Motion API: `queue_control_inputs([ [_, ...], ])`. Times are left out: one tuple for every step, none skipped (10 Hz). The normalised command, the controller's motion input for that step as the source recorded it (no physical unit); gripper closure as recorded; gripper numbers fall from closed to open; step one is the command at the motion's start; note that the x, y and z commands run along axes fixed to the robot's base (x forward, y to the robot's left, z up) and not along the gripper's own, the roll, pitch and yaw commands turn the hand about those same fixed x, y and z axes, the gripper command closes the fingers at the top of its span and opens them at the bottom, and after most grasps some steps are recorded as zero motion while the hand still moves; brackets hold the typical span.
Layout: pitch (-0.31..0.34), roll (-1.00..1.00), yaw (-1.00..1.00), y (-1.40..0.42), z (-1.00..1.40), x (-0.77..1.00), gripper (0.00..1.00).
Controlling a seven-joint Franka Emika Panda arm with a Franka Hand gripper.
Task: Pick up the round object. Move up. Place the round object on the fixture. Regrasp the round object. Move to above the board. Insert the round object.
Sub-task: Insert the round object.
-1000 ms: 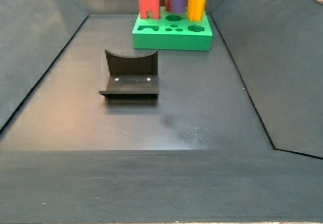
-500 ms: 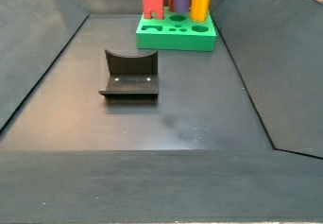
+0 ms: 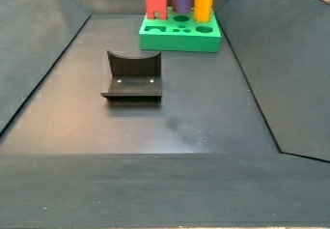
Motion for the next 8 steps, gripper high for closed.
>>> queue_control_inputs([
  [0.043, 0.06, -0.71, -0.03, -0.26, 0.01, 1.0],
  [0.157, 0.06, -0.95, 0.0, -0.28, -0.07, 1.0],
  [0.154, 0.03, -0.97, 0.0, -0.31, -0.07, 1.0],
  [0.136, 0.0, -0.92, 0.0, -0.26, 0.0, 1.0],
  [0.0, 0.02, 0.0, -0.05, 0.0, 0.04, 1.0],
  [0.147, -0.04, -0.34, 0.0, -0.29, 0.19, 1.0],
  [0.186, -0.21, -0.47, 0.01, -0.45, 0.04, 1.0],
  [0.124, -0.36, -0.46, 0.03, -0.28, 0.0, 1.0],
])
